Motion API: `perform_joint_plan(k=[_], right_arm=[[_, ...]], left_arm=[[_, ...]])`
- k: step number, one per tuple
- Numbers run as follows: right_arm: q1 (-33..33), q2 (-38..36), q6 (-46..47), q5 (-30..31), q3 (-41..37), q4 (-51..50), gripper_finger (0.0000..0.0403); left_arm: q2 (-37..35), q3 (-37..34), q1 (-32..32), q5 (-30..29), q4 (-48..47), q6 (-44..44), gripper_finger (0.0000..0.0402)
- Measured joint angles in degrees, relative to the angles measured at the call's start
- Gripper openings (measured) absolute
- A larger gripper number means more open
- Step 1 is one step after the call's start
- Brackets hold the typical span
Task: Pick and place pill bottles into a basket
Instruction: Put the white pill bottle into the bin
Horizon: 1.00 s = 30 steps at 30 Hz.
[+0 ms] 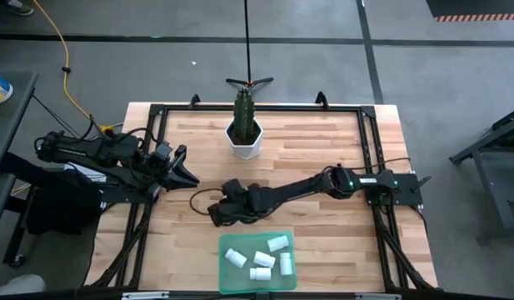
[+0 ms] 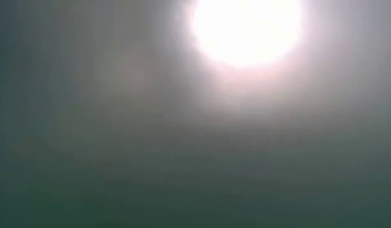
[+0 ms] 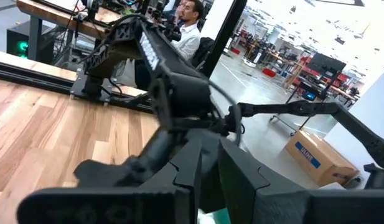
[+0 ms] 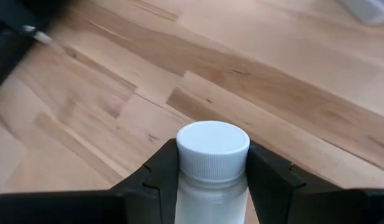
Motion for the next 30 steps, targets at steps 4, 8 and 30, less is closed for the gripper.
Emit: perform_joint_plan(k=[4, 8, 30], right_arm=[[2.62, -0.95, -2.24, 4.52, -0.02, 0.60, 0.0141], [6.13, -1.32, -4.34, 11.16, 0.00, 1.45, 0.0141], [17.42, -1.77, -6.78, 19.09, 0.02, 7.95, 0.0141]], left_arm=[[-0.02, 0.00, -0.02, 0.02, 0.00, -0.12, 0.0090], [0.00, 0.00, -0.01, 0.02, -0.02, -0.15, 0.0090], [0.02, 0.00, 0.00, 0.00, -3.89, -0.12, 0.0090]])
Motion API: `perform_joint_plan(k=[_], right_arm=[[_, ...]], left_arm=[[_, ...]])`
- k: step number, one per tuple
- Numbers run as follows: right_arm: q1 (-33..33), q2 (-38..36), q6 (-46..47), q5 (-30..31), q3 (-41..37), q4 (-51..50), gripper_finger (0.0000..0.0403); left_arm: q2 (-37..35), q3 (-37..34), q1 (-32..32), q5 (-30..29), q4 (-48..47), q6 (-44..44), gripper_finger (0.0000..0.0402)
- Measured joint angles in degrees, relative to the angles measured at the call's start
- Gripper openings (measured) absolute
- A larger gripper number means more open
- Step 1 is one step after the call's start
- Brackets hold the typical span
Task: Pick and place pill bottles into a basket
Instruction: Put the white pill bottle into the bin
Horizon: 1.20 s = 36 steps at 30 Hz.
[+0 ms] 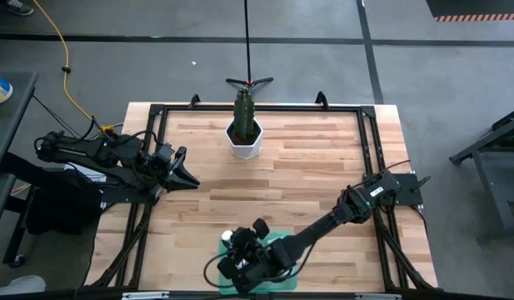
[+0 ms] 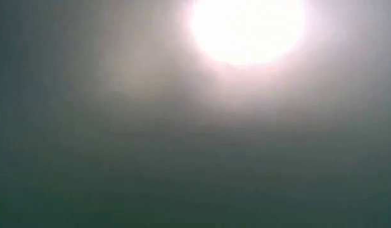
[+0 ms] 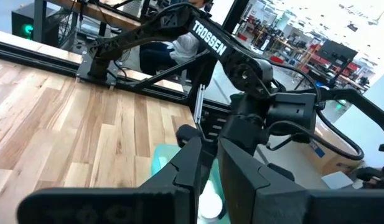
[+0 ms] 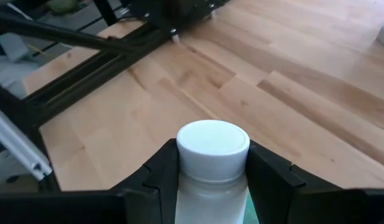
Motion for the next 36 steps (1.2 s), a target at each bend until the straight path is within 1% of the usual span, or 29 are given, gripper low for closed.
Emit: perform_joint_plan(k=[12, 20, 27, 31, 36], right_arm=[[1.96, 0.02, -0.04, -0.26, -0.08, -1.04, 0.0140], [3.77, 0.13, 0.31, -0.37, -4.68, 6.34, 0.0140], [4.88, 1.12, 1.52, -1.27, -4.70, 7.30, 0.0140], [5.48, 3.21, 2.04, -3.05, -4.70, 11.65, 0.0140], [5.68, 5.76, 2.96, -3.33, -4.76, 15.66, 0.0140]], left_arm=[[0.00, 0.00, -0.01, 0.01, 0.00, -0.02, 0.0090], [0.00, 0.00, -0.01, 0.00, 0.00, -0.07, 0.0090], [-0.02, 0.00, -0.02, 0.01, 0.00, -0.07, 0.0090], [-0.02, 0.00, -0.02, 0.00, -0.02, -0.08, 0.0090], [-0.01, 0.00, -0.02, 0.01, -0.44, -0.09, 0.0090]])
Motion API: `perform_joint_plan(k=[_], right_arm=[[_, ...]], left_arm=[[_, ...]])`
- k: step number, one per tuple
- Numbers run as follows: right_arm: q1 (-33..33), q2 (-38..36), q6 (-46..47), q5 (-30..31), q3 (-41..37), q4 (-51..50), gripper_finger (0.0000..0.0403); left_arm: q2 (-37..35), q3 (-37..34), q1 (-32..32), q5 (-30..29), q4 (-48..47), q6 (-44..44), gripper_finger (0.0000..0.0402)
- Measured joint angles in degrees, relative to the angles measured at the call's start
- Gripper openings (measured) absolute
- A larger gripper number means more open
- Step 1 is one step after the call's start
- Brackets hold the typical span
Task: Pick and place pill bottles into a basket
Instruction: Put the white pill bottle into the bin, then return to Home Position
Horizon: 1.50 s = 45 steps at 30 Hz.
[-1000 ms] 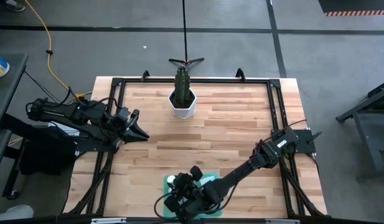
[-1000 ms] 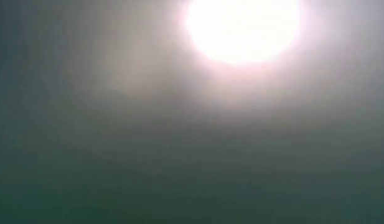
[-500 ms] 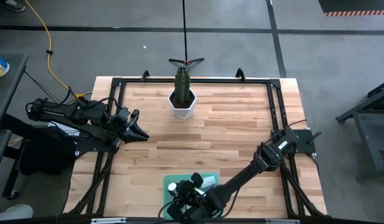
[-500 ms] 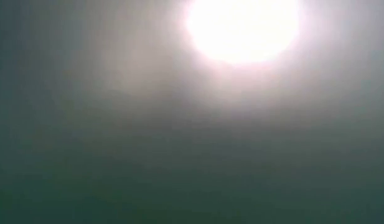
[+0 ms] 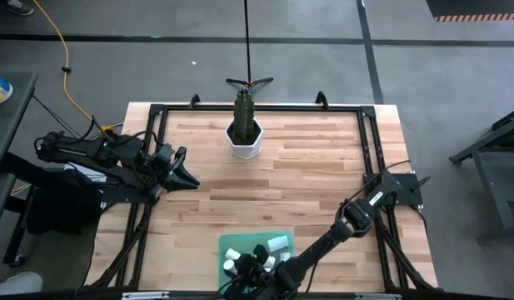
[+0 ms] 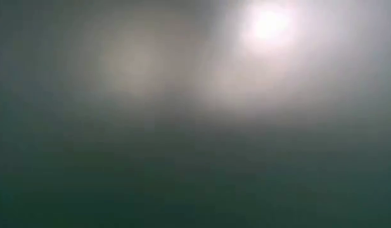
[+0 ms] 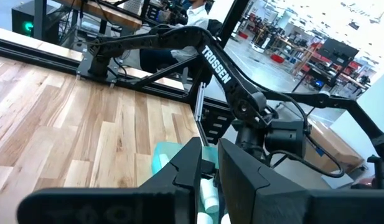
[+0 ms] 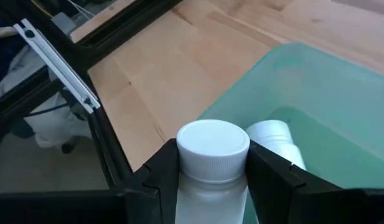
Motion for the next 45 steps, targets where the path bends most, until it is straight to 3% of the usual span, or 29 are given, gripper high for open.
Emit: perform_joint_plan(k=[25, 33, 45], right_arm=[[-2.59, 3.15, -0.28, -2.26, 0.13, -0.40, 0.0141], [-1.58, 3.50, -0.43, -8.07, -0.04, -1.40, 0.0212], [-0.53, 3.32, -4.79, -8.84, 4.75, -0.34, 0.0217]], left_arm=[[0.01, 0.00, 0.01, 0.00, -0.15, -0.11, 0.0090], [0.00, 0.00, 0.01, 0.00, -0.15, -0.09, 0.0090], [0.01, 0.00, 0.02, 1.10, -0.15, -0.15, 0.0090]])
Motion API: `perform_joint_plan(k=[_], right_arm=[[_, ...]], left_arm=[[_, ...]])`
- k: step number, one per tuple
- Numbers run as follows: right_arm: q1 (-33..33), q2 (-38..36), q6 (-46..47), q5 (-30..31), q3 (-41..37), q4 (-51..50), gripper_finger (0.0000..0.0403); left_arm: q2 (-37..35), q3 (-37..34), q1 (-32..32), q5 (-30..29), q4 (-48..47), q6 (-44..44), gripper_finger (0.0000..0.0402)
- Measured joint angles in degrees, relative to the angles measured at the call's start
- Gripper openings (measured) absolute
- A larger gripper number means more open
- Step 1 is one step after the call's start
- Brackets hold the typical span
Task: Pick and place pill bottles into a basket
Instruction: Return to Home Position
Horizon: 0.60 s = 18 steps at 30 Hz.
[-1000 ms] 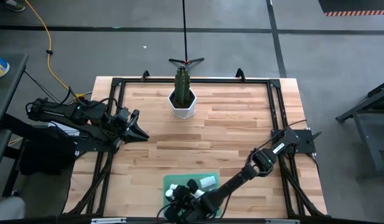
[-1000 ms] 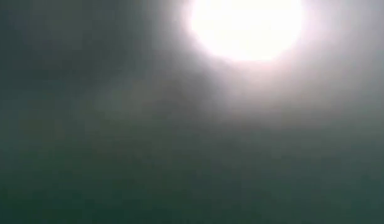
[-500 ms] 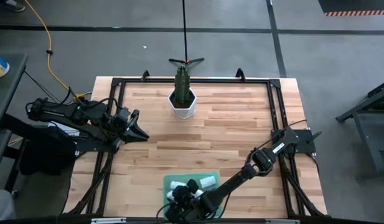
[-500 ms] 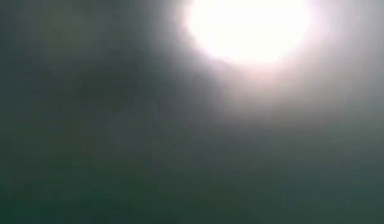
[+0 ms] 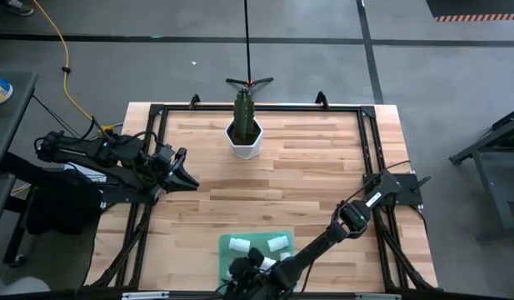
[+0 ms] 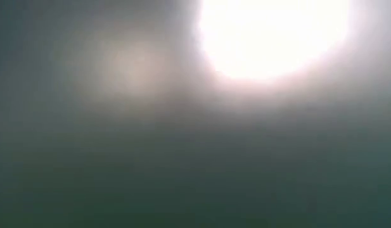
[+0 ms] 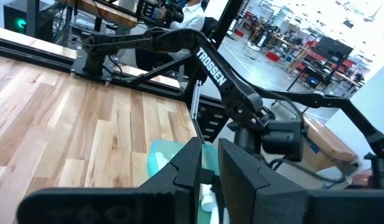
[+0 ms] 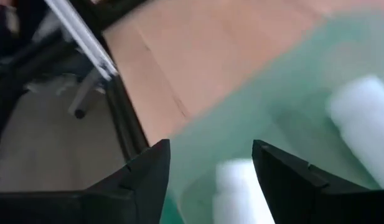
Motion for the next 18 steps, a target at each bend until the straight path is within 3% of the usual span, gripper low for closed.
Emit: perform_joint_plan(k=[9, 18], right_arm=[[-0.91, -5.61, -8.92, 3.41, -0.03, 1.83, 0.0222], [-1.84, -12.98, -22.52, 15.76, -0.03, 1.62, 0.0222]], left_arm=[[-0.02, 0.00, -0.02, 0.00, 0.17, 0.00, 0.0090], [-0.02, 0.00, -0.01, 0.00, 0.26, 0.00, 0.0090]])
